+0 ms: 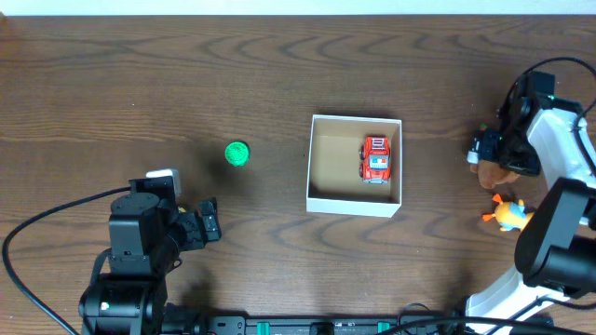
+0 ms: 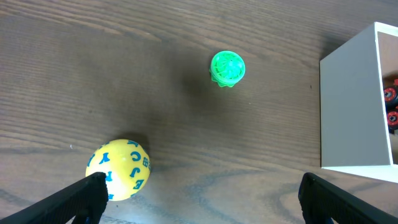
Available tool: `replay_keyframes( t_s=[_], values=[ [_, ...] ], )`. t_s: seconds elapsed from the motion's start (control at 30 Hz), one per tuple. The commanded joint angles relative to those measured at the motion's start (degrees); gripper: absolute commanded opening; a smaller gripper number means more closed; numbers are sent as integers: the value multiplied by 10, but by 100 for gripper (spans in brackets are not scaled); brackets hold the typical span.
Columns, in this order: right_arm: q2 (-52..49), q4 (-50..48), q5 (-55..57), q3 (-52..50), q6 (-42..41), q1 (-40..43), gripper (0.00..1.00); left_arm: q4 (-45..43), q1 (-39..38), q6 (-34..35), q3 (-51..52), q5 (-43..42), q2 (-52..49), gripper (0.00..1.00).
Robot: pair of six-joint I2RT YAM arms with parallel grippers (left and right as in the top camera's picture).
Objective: Pack container
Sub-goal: 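Move the right gripper to the brown plush toy and grasp it, then place the brown plush toy into the white box with right gripper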
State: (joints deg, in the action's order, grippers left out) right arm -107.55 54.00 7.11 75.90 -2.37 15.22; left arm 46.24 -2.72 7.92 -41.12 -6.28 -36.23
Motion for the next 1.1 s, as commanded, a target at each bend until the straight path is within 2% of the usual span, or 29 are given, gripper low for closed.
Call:
replay_keyframes(
  t_s=[0.0,0.07,0.1,0.13,0.4,0.57,0.77,1.07],
  values=[
    [-13,-2,-9,-3,3,4,50,3,2,6,-12,-6,0,98],
    [-11,0,-9,-2,3,4,17,5,2,6,-12,-6,0,98],
    [-8,3,-9,-2,3,4,4,5,2,6,-12,-6,0,98],
    [-5,5,-9,-1,0,4,1,5,2,6,-12,-6,0,98],
    [79,62,-47,51,-10,-21,1,5,2,6,-12,-6,0,98],
    [181,92,-107,94,-20,-85,1,5,2,6,-12,-6,0,98],
    [263,90,-147,94,-150,-204,1,5,2,6,-12,-6,0,98],
    [236,43,-116,46,-291,-379,1,5,2,6,-12,-6,0,98]
  ],
)
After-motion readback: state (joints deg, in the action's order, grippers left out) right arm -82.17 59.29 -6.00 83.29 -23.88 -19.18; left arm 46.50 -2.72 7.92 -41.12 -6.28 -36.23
